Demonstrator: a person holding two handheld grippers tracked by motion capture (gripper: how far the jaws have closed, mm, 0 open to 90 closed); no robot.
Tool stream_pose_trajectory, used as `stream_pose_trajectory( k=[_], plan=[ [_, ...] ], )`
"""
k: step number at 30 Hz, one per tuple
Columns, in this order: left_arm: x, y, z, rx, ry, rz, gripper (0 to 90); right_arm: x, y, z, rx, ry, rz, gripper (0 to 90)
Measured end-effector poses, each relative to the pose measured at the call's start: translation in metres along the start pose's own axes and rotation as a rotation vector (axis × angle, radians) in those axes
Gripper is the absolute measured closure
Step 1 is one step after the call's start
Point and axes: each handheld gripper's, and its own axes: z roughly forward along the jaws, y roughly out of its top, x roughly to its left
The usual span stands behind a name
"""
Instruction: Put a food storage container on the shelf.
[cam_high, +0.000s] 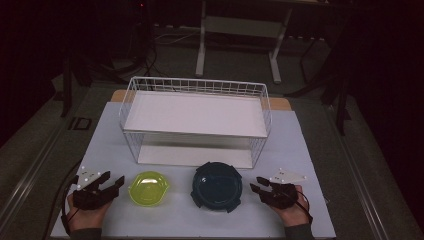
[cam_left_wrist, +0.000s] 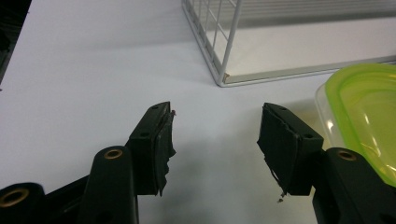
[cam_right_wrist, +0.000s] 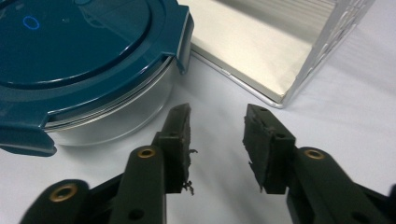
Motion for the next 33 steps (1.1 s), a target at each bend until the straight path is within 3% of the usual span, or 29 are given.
stream_pose_trajectory(
  k=[7, 13, 23, 33],
  plan=[
    [-0.01, 0.005, -0.006, -0.013, -0.016, 0.055, 45.3, -0.001, 0.001, -0.004, -0.006, -0.002, 0.018, 55.1],
    [-0.014, 0.012, -0.013, -0.035, -0.039, 0.069, 45.7, 0.0, 0.003, -0.007, 0.001, -0.004, 0.01, 52.9],
    [-0.031, 0.026, -0.022, -0.051, -0.119, 0.124, 46.1, 0.003, 0.005, -0.016, 0.007, 0.004, 0.003, 49.9],
    [-0.05, 0.041, -0.023, -0.034, -0.197, 0.168, 46.2, 0.005, 0.01, -0.024, 0.011, 0.028, 0.014, 49.6]
  ],
)
